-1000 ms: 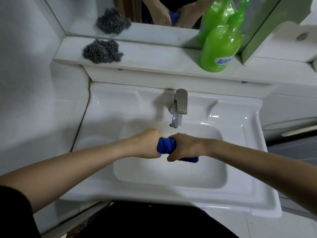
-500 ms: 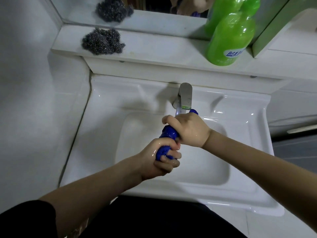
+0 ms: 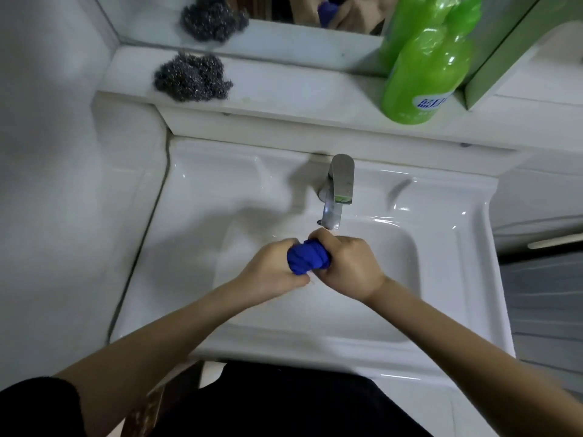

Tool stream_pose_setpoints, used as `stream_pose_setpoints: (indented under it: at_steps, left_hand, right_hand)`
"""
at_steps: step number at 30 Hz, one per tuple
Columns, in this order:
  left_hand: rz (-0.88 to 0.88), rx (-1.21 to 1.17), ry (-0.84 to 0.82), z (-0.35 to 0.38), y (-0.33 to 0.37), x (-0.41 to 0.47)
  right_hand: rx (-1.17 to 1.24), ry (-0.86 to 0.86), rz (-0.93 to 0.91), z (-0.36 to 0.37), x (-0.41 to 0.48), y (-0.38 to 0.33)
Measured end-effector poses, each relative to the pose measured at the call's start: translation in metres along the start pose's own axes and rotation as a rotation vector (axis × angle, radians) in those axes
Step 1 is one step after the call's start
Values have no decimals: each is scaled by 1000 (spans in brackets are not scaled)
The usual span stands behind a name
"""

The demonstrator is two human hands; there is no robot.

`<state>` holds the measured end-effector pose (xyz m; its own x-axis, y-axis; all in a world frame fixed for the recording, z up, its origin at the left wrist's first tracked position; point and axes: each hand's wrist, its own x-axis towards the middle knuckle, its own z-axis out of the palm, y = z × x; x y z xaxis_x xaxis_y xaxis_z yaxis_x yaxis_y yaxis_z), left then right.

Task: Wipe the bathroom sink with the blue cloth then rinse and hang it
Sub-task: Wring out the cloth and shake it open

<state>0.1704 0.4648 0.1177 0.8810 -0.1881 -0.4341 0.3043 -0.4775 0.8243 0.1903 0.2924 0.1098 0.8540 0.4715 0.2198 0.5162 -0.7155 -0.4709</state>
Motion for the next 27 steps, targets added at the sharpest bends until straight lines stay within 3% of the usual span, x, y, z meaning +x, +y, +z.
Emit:
stream_pose_setpoints:
  at_steps: [3, 6, 8, 9, 11, 13, 16, 18, 21, 27]
  left_hand:
    - [366, 295, 168, -18, -5, 8]
    - [470, 273, 268, -33, 3, 8]
    - [387, 48, 291, -37, 14, 1]
    - [301, -172, 257, -39, 20, -4]
    - [113, -674, 99, -43, 31, -13]
    - [54, -838, -48, -43, 39, -18]
    - [175, -723, -57, -30, 48, -22]
    - [216, -644, 78, -21, 47, -21]
    - [204, -555, 254, -16, 39, -17]
    - [279, -404, 162, -11, 37, -24]
  right_hand:
    - [394, -96, 384, -1, -10, -10]
    - [782, -88, 544, -13, -10, -23]
    - [940, -33, 566, -24, -10, -29]
    - [994, -2, 557, -30, -10, -31]
    - [1063, 65, 521, -38, -10, -33]
    - [1124, 114, 487, -42, -10, -35]
    - [1218, 119, 474, -40, -12, -40]
    - [1269, 71, 507, -34, -17, -42]
    - [1088, 9, 602, -28, -22, -41]
    - [1168, 31, 577, -28, -11, -43]
